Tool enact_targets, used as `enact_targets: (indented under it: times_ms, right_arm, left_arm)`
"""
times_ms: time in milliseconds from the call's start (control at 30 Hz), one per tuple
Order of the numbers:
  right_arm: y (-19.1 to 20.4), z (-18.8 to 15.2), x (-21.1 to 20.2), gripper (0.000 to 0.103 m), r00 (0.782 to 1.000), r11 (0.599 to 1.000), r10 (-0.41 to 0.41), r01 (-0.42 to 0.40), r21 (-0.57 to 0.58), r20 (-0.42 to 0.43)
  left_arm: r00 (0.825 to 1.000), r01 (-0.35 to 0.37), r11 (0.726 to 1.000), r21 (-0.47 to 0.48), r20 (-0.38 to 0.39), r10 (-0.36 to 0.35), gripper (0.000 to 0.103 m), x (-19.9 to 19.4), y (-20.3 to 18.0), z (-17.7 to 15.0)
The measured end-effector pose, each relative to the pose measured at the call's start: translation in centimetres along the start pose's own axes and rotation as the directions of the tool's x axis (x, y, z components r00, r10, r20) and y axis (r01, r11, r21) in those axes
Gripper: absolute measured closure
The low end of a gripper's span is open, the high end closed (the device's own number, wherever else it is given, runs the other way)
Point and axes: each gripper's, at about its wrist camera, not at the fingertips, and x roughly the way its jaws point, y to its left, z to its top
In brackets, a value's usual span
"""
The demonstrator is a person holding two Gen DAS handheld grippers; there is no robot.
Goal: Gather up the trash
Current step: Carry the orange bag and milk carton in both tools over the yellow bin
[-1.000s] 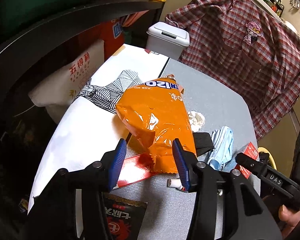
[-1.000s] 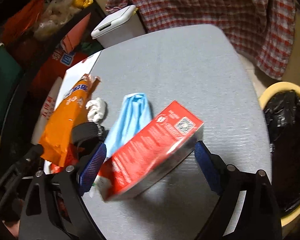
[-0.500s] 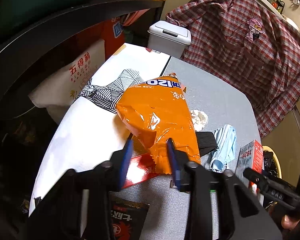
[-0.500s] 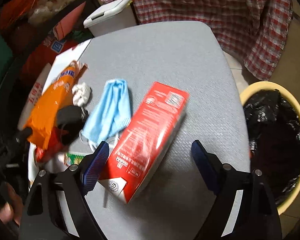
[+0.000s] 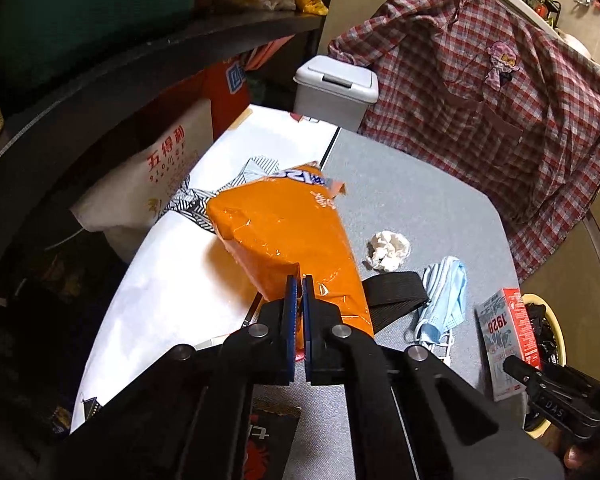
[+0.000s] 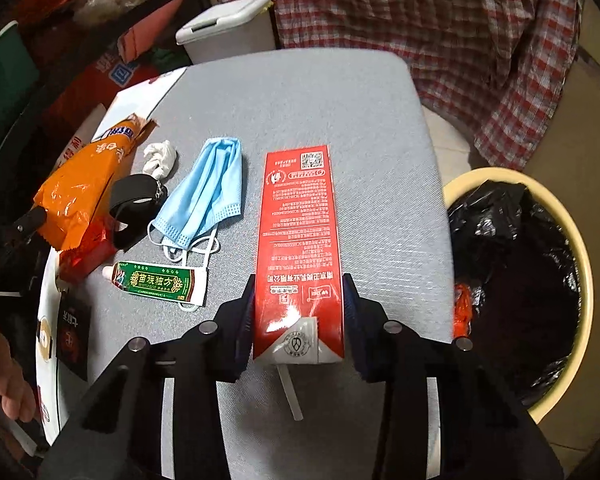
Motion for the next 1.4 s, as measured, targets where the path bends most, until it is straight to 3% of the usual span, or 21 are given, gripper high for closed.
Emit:
enact_targets:
  times_ms: [400, 667, 967, 1233, 1400]
  right_arm:
    - [-2.5, -0.9, -4.8, 0.064, 0.993, 0.999, 0.027, -0.025, -0.02, 0.113]
    - [-4.6, -1.6, -9.5, 0.064, 0.979, 1.0, 0.003, 0.0, -0.015, 0.202]
    - [-9.4, -2.3, -14.4, 0.064, 0.962, 0.997, -0.054, 0.037, 0.069, 0.269]
    - [-14.3, -3.2, -17.4, 0.064, 0.946, 0.984, -0.13, 0.087, 0.156, 0.297]
    - [-16.4, -4.0, -18.5, 0.064, 0.941, 0.976, -0.159, 0.104, 0.192, 0.299]
  left_arm:
    - [0.996, 0.021, 0.998, 0.067, 0.089, -0.027, 0.101, -3.6, -1.7, 0.0]
    - [0.983, 0.054, 0.992, 0.115, 0.169, -0.073, 0.101, -6.9, -3.6, 0.0]
    - [0.971, 0.092, 0.981, 0.173, 0.201, -0.127, 0.101, -9.3, -6.9, -1.0]
    - [0.951, 0.164, 0.949, 0.27, 0.212, -0.225, 0.101, -11.5, -11.8, -2.4]
    - [0.929, 0.24, 0.907, 0.347, 0.189, -0.318, 0.101, -12.6, -15.3, -3.9]
